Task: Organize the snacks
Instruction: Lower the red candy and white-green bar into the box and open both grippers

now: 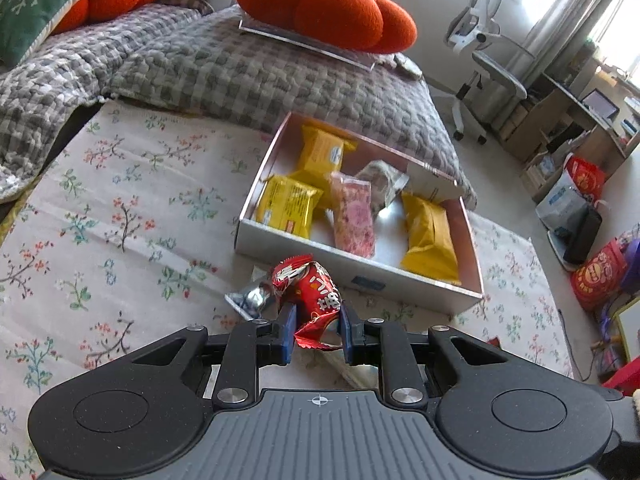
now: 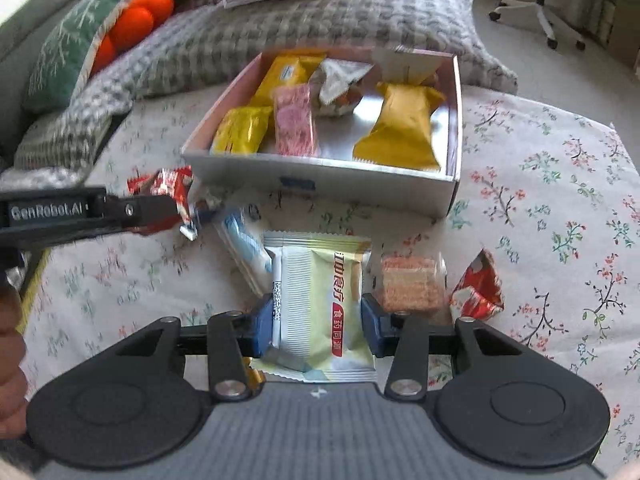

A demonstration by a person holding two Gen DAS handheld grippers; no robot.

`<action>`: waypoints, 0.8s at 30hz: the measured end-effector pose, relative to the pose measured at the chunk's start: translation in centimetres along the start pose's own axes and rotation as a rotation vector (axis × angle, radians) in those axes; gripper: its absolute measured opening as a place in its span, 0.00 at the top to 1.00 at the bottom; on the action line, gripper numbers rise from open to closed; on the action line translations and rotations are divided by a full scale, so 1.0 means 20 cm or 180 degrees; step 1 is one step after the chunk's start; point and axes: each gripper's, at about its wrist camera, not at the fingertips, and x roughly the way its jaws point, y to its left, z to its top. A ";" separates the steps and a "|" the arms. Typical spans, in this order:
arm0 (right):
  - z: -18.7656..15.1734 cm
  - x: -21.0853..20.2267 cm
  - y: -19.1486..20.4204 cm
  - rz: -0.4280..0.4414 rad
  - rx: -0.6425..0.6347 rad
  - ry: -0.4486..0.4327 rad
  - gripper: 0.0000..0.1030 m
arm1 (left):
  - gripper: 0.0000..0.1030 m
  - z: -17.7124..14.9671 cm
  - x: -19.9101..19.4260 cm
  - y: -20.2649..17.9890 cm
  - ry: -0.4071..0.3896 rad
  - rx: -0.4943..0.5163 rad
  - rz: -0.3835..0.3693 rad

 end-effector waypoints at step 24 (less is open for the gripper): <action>0.33 0.16 -0.13 0.0085 0.0751 -0.0720 0.60 | 0.80 0.25 0.34 -0.07 -0.0175 0.0202 0.0012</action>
